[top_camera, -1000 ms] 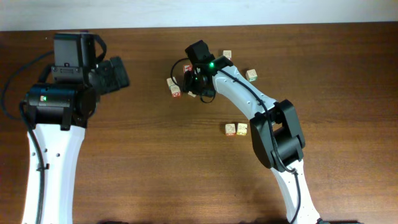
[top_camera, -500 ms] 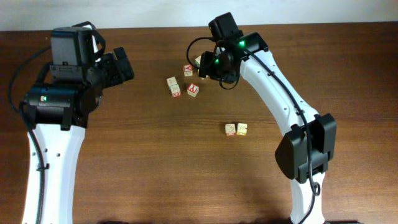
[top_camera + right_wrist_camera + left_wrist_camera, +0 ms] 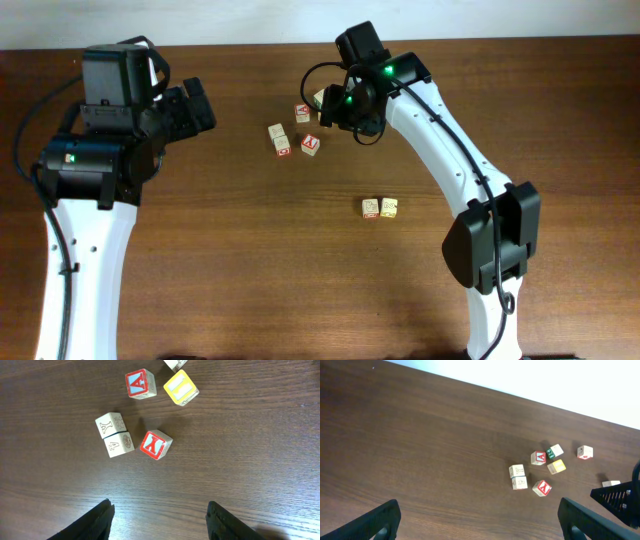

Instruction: Rotate 5 blocks

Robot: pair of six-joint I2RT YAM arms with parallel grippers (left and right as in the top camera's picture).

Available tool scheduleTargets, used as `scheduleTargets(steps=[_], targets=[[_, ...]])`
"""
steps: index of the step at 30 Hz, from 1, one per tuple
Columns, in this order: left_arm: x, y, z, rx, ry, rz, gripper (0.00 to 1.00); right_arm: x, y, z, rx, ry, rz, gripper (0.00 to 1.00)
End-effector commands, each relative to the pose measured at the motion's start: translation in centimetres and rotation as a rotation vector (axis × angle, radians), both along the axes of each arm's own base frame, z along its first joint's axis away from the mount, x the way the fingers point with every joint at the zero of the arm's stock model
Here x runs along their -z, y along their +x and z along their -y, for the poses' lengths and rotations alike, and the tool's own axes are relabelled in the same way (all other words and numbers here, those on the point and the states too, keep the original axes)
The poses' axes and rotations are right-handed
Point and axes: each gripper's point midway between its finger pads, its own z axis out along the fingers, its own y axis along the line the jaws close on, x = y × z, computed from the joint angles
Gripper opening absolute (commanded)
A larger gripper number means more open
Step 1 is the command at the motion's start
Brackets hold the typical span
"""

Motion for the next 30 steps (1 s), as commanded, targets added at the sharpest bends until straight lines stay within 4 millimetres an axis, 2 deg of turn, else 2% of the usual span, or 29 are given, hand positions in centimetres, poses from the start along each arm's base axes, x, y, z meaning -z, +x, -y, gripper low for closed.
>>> scheduleTargets(steps=[1, 11, 16, 26, 30], targets=[[-0.5, -0.1, 0.4, 0.010, -0.026, 0.009, 0.99, -0.7, 0.2, -0.1, -0.008, -0.004, 0.029, 0.61], [-0.3, -0.3, 0.3, 0.009, -0.025, -0.002, 0.99, -1.0, 0.9, -0.4, -0.007, 0.008, 0.059, 0.61], [-0.3, -0.2, 0.3, 0.010, -0.025, -0.002, 0.99, -0.9, 1.2, 0.1, 0.007, -0.020, 0.071, 0.61], [0.1, -0.6, 0.3, 0.009, -0.022, -0.025, 0.99, -0.6, 2.6, 2.9, 0.085, -0.173, 0.135, 0.61], [0.1, -0.6, 0.3, 0.007, -0.021, -0.026, 1.00, -0.5, 3.4, 5.3, 0.138, -0.288, 0.176, 0.65]])
